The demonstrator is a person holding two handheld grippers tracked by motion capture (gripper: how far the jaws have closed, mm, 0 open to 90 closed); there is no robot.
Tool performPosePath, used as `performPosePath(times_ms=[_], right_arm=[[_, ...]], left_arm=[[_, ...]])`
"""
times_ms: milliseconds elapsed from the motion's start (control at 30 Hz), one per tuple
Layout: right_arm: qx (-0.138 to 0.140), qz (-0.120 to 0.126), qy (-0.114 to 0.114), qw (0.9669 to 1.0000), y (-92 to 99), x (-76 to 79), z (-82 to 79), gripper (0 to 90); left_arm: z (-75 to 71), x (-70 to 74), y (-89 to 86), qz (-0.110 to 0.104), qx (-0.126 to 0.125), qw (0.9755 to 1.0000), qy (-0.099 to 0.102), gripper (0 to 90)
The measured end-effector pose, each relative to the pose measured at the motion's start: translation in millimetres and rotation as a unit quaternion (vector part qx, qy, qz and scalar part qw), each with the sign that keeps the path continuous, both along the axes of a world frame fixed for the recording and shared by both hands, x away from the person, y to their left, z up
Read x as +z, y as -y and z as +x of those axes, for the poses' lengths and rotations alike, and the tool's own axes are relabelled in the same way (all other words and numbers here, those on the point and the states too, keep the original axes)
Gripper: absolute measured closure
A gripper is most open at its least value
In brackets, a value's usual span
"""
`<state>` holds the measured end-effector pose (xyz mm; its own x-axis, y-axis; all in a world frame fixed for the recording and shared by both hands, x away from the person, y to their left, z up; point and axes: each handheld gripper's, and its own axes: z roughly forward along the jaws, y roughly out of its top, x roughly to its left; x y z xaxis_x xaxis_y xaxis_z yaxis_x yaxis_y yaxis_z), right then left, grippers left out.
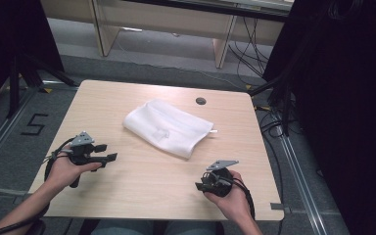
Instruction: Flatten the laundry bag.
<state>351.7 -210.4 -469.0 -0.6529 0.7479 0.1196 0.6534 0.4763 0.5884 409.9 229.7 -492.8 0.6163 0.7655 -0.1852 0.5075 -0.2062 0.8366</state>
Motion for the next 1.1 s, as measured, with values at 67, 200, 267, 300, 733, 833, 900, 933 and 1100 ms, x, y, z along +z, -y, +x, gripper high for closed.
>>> performPosePath(times_ms=[67, 200, 267, 300, 733, 833, 900, 933, 1100], right_arm=[[-0.004, 0.011, -0.002, 0.9999, -1.9, -2.7, 0.8, 69.4], [-0.006, -0.008, -0.003, 0.9999, -1.7, 1.9, 6.2, 74.4], [-0.019, -0.005, 0.001, 0.9998, -0.5, 2.3, 10.3, 75.0], [-0.023, -0.005, 0.001, 0.9997, 0.9, 2.6, 13.0, 74.5], [-0.092, 0.016, 0.015, 0.9956, 0.6, 11.3, 31.6, 65.9], [-0.100, 0.010, 0.019, 0.9947, 0.8, 14.7, 36.0, 63.5], [-0.105, 0.010, 0.024, 0.9942, 0.2, 14.6, 37.6, 63.1], [-0.098, 0.016, 0.016, 0.9950, -1.5, 17.9, 40.7, 61.5], [-0.105, 0.027, 0.021, 0.9938, -9.2, 22.4, 51.7, 57.5]], left_arm=[[0.4, -0.6, 0.2, 0.001, -0.001, 1.0000, 0.001, 38.6], [-3.7, -3.7, -1.7, 0.008, -0.007, 0.9999, -0.003, 39.0], [-5.5, -1.3, -2.7, 0.008, -0.008, 0.9999, 0.002, 39.1], [-6.1, 0.1, -2.8, 0.010, -0.008, 0.9999, 0.002, 39.1], [-7.4, 0.2, -3.7, 0.016, -0.025, 0.9995, 0.008, 39.1], [-6.8, 0.4, -1.5, 0.015, -0.026, 0.9995, 0.006, 39.1], [-6.6, 0.3, -0.6, 0.018, -0.028, 0.9994, 0.010, 39.1], [-6.6, 0.6, 1.1, 0.018, -0.030, 0.9993, 0.012, 39.1], [-7.5, -0.1, 3.0, 0.021, -0.036, 0.9991, 0.009, 39.1]])
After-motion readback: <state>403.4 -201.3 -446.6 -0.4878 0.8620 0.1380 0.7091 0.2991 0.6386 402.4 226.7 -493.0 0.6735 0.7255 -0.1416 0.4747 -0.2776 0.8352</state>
